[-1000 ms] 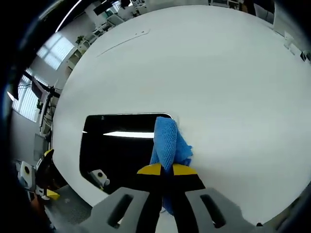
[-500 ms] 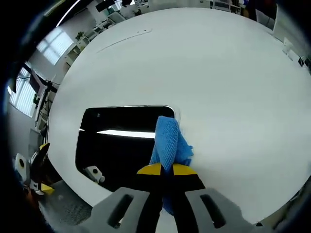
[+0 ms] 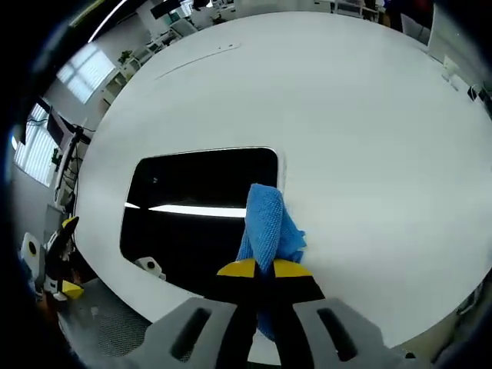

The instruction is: Wipe the mirror surface with the cleaning cloth until all visible marks leave the cleaned area.

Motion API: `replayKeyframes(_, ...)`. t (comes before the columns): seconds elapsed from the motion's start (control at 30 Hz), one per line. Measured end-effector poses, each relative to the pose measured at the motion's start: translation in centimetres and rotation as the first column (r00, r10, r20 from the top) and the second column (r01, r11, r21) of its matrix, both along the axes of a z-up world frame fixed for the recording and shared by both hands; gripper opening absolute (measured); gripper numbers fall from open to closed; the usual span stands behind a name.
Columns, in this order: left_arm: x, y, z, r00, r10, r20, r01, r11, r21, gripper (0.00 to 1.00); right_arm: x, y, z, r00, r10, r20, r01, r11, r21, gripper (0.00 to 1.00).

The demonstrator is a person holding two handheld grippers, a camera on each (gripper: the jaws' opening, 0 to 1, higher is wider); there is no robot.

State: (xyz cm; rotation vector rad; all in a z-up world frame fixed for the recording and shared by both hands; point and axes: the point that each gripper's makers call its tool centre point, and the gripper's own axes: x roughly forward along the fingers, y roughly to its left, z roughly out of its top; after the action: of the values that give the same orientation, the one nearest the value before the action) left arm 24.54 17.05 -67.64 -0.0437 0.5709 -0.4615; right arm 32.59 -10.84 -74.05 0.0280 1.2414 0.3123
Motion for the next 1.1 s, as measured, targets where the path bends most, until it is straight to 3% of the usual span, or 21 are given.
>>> replayKeyframes(0.6,0.0,-0.3,0.1,1.000,-0.002,0.005,0.002,1.000,-0.006,0.99,-1.8,-0.1,0.1,1.000,-0.016,-0.021,0.016,1.000,0.017,0.00)
replayKeyframes(0.7,0.0,-0.4,0.1,1.000,-0.007,0.005,0.007,1.000,-0.006,0.99,-1.7,0.0,0.1,1.000,0.020,-0.014,-0.020,1.000,-0.001,0.00)
replayKeyframes(1.1,0.0,-0.4,0.1,1.000,-0.017,0.008,0.017,1.000,0.004,0.99,-1.4,0.0,0.0,1.000,-0.008,-0.018,0.008,1.000,-0.002,0.00)
